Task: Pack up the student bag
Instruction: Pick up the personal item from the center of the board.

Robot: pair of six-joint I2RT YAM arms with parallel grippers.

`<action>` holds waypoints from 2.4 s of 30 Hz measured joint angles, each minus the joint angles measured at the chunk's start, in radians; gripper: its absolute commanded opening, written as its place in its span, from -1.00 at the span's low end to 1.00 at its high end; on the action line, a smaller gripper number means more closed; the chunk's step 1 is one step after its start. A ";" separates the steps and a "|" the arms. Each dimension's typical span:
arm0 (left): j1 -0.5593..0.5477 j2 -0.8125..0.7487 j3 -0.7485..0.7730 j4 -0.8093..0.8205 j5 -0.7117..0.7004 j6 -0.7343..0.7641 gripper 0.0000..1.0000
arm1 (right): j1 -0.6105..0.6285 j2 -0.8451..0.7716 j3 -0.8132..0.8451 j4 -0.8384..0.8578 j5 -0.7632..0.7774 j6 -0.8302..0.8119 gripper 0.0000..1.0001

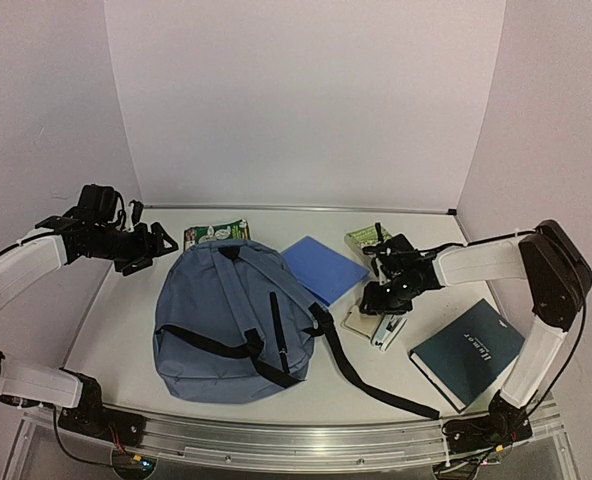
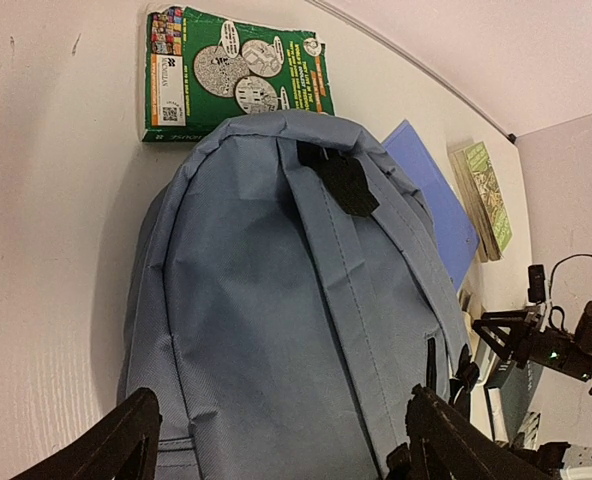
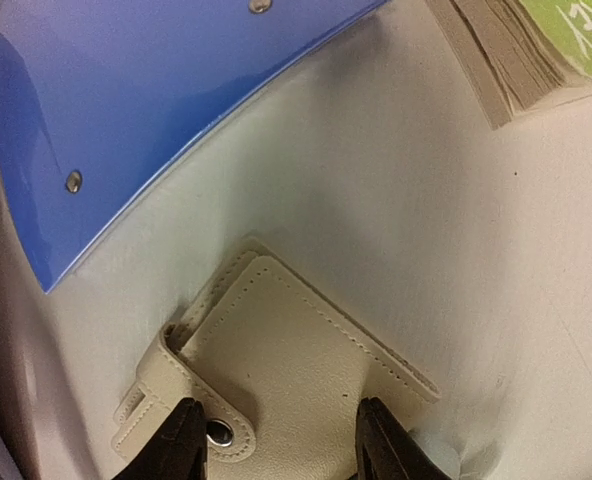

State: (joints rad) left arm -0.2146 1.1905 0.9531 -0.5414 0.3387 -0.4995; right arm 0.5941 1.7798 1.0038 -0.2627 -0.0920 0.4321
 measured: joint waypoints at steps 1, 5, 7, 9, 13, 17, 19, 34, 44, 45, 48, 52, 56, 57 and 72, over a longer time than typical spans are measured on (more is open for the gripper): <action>0.000 0.000 0.000 0.000 0.000 0.000 0.70 | 0.000 -0.008 -0.007 0.001 -0.005 0.012 0.01; -0.001 0.002 0.000 0.001 0.003 0.000 0.70 | 0.000 -0.033 -0.038 0.002 -0.007 0.054 0.05; -0.001 0.002 0.000 0.001 0.006 0.000 0.70 | 0.000 -0.041 -0.049 0.006 -0.007 0.076 0.06; -0.002 0.002 0.000 0.001 0.007 0.000 0.70 | 0.000 -0.048 -0.056 0.009 -0.006 0.093 0.08; -0.003 0.002 -0.002 0.002 0.008 0.000 0.71 | 0.000 -0.072 -0.079 0.005 -0.002 0.130 0.19; -0.003 0.002 -0.014 0.009 0.011 0.000 0.71 | 0.000 -0.113 -0.108 -0.014 0.005 0.166 0.25; -0.003 0.002 -0.015 0.010 0.017 0.000 0.71 | 0.000 -0.126 -0.123 -0.021 0.005 0.179 0.25; -0.003 0.009 -0.015 0.010 0.023 0.001 0.70 | 0.000 -0.031 -0.093 0.104 -0.061 0.201 0.18; -0.003 0.009 -0.015 0.008 0.022 -0.001 0.71 | 0.000 0.063 -0.029 0.226 -0.077 0.225 0.10; -0.003 0.009 -0.015 0.008 0.022 -0.001 0.71 | 0.000 0.066 -0.028 0.233 -0.072 0.230 0.03; -0.004 0.009 -0.015 0.008 0.023 -0.005 0.71 | 0.000 0.069 -0.031 0.243 -0.043 0.253 -0.04; -0.009 0.009 -0.015 0.009 0.024 -0.008 0.71 | 0.000 0.068 -0.047 0.269 -0.013 0.285 0.00; -0.014 0.010 -0.014 0.009 0.025 -0.009 0.71 | 0.000 0.059 -0.062 0.282 0.003 0.308 -0.01; -0.015 0.011 -0.014 0.010 0.025 -0.009 0.71 | 0.000 0.058 -0.063 0.283 0.004 0.311 -0.03; -0.106 0.040 -0.010 0.039 0.022 -0.042 0.70 | -0.004 0.108 -0.044 0.373 -0.017 0.365 -1.00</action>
State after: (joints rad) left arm -0.3208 1.2309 0.9435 -0.5028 0.3605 -0.5419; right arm 0.5897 1.8881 0.9596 0.1105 -0.1094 0.7974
